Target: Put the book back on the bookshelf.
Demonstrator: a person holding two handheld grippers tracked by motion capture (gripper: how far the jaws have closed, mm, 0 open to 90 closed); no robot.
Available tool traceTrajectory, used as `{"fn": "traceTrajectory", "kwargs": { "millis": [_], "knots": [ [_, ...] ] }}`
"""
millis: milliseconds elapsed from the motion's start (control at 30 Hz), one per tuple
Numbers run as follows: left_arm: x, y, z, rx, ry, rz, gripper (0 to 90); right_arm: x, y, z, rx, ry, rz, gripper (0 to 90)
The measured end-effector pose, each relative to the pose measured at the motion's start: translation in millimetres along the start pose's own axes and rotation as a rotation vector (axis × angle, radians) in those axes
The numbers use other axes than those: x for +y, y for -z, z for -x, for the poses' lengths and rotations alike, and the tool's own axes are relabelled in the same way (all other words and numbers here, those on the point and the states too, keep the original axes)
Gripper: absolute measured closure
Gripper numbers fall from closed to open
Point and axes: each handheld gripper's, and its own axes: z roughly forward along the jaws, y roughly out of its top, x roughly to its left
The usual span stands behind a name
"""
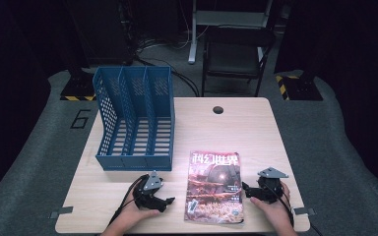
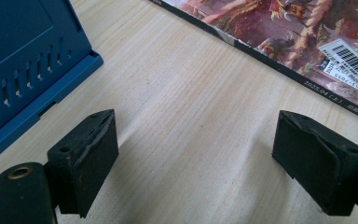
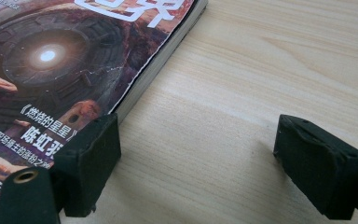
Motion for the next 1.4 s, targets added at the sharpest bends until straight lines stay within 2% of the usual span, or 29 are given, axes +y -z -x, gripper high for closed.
{"fn": "traceTrajectory", "kwargs": {
  "millis": [200,300,433,500,567,700,800,867,900,1000,1067,1167,1200,1233,1300,1333,1400],
  "knots": [
    [0.7,-0.1,-0.2,-0.007,0.001,-0.004,14.0,-0.5,0.6,-0.6,-0.004,0.011,0.004,16.8],
    [1.8,-0.1,-1.1,-0.001,-0.012,-0.011,14.0,-0.5,0.6,-0.8,-0.004,0.009,0.004,17.0],
    [1.6,-1.6,1.2,0.019,0.008,0.004,14.1,0.6,1.6,-1.3,-0.007,0.004,0.002,22.2],
    [1.8,-0.7,0.8,0.010,0.006,-0.006,14.2,1.1,2.6,-2.7,0.000,0.002,-0.003,25.0],
    [1.6,-1.4,1.4,0.019,0.012,0.004,14.2,1.4,2.8,-2.3,0.003,0.017,-0.008,25.4],
    [2.1,-0.4,-0.2,0.003,0.007,-0.006,14.6,1.6,3.3,-2.1,0.006,0.020,-0.013,25.7],
    [3.9,-0.5,0.1,0.012,0.011,-0.016,15.7,2.4,4.5,-2.2,0.011,0.018,-0.023,27.9],
    [3.9,-1.8,0.5,0.023,0.013,-0.003,16.1,3.0,5.1,-1.6,0.014,0.030,-0.027,28.7],
    [4.8,-0.7,-0.4,0.017,0.003,-0.022,16.1,3.2,5.9,-2.2,0.015,0.021,-0.039,29.7],
    [5.8,-1.0,0.4,0.016,0.009,-0.025,17.5,4.6,8.3,-1.9,0.023,0.028,-0.058,34.4],
    [8.2,1.2,-1.2,0.002,0.011,-0.041,23.9,4.8,9.2,-2.1,0.029,0.027,-0.064,35.1],
    [9.6,3.8,-2.5,-0.035,0.057,-0.031,26.4,5.0,9.8,-1.6,0.034,0.031,-0.065,35.5],
    [10.4,4.4,-2.2,-0.041,0.055,-0.033,26.5,5.9,11.9,-2.1,0.038,0.014,-0.077,35.8],
    [11.0,3.5,-1.0,-0.027,0.052,-0.025,26.5,5.9,11.9,-2.1,0.038,0.014,-0.077,35.8],
    [13.6,3.2,0.4,-0.042,0.057,-0.029,27.5,6.7,13.5,-1.6,0.040,0.000,-0.059,36.3],
    [15.0,2.6,0.7,-0.037,0.048,-0.036,29.4,7.1,15.2,-0.7,0.049,-0.024,-0.058,36.7],
    [17.2,0.7,4.1,-0.049,0.079,-0.031,29.5,6.6,16.1,-0.4,0.056,-0.042,-0.058,37.3]
  ]
}}
